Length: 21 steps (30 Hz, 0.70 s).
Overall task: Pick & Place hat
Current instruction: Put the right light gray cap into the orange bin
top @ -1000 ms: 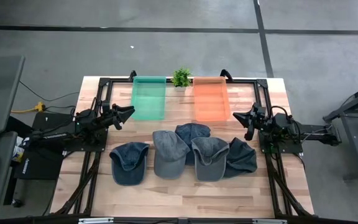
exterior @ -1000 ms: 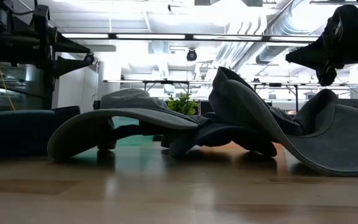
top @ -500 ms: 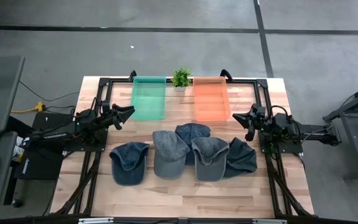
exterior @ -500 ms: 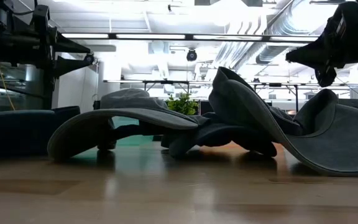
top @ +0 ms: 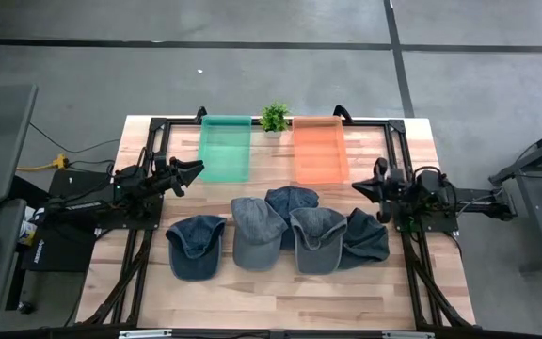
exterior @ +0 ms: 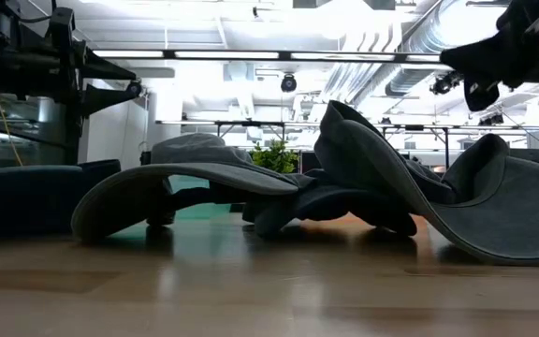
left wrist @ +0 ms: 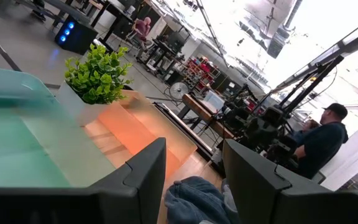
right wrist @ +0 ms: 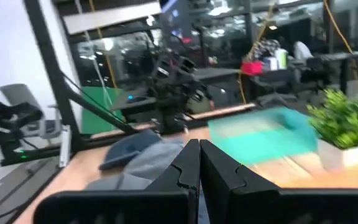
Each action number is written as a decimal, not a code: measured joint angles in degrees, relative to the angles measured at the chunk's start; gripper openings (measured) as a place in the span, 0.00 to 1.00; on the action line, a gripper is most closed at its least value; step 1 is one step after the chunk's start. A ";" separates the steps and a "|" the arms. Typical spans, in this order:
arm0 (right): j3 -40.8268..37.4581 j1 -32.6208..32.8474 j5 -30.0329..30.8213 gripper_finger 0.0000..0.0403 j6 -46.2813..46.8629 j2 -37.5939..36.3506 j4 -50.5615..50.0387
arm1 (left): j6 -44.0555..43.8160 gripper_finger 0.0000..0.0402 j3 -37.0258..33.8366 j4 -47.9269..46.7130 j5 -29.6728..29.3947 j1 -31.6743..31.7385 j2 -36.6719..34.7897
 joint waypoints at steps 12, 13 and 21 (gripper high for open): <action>1.68 0.05 -4.02 0.13 -3.78 3.93 1.15 | -0.01 0.40 0.00 0.00 0.00 0.02 0.00; 2.63 0.07 -4.38 0.15 -3.73 5.12 1.04 | -0.02 0.40 0.00 0.00 0.00 0.02 -0.01; 16.32 0.07 -5.59 0.28 -7.09 17.83 -13.83 | 0.00 0.40 0.00 0.00 -0.01 0.01 -0.01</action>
